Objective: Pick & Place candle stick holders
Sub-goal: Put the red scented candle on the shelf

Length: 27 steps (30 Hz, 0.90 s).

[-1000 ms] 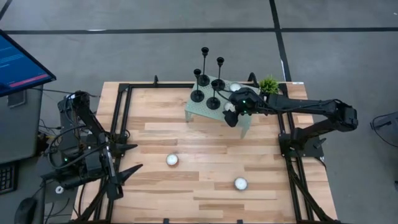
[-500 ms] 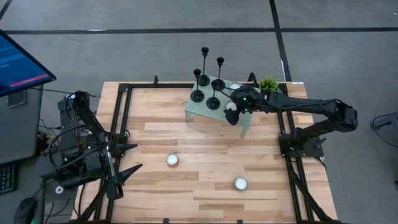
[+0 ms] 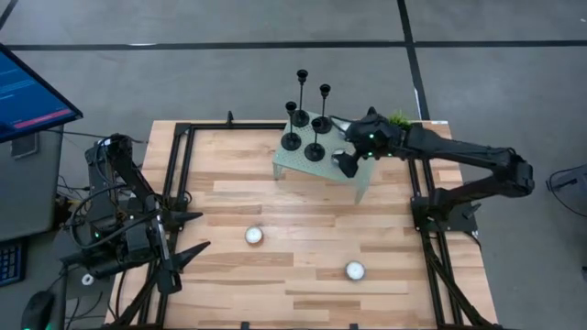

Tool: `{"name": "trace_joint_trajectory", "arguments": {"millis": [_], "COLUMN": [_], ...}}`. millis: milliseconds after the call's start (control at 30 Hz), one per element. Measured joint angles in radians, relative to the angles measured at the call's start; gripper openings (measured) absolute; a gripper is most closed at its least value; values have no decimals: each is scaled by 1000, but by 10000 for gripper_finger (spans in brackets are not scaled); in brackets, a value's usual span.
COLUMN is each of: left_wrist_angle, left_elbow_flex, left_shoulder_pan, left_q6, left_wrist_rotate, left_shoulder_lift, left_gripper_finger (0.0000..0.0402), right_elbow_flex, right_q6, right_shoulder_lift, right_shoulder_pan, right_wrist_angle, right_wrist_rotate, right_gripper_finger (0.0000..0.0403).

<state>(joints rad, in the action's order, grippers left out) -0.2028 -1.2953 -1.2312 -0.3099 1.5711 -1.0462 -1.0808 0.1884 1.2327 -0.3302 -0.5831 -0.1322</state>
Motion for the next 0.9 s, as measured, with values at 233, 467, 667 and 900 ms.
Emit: {"name": "trace_joint_trajectory", "arguments": {"millis": [233,467,667,900], "left_wrist_angle": [0,0,0,-5], "left_elbow_flex": [0,0,0,0], "left_shoulder_pan": [0,0,0,0], "left_q6": [3,3,3,3], "left_wrist_rotate": [0,0,0,0], "left_shoulder_lift": [0,0,0,0], "left_gripper_finger": [287,287,287,287], "right_elbow_flex": [-69,133,342,398], "right_q6": [92,517,776,811], "right_shoulder_lift": [-166,-309,-255,-33], "right_shoulder_pan": [115,548,913,1064], "right_wrist_angle": [-346,-399,-96,117], "right_wrist_rotate": [-5,-94,-264,-322], "right_gripper_finger": [343,343,341,342]}}
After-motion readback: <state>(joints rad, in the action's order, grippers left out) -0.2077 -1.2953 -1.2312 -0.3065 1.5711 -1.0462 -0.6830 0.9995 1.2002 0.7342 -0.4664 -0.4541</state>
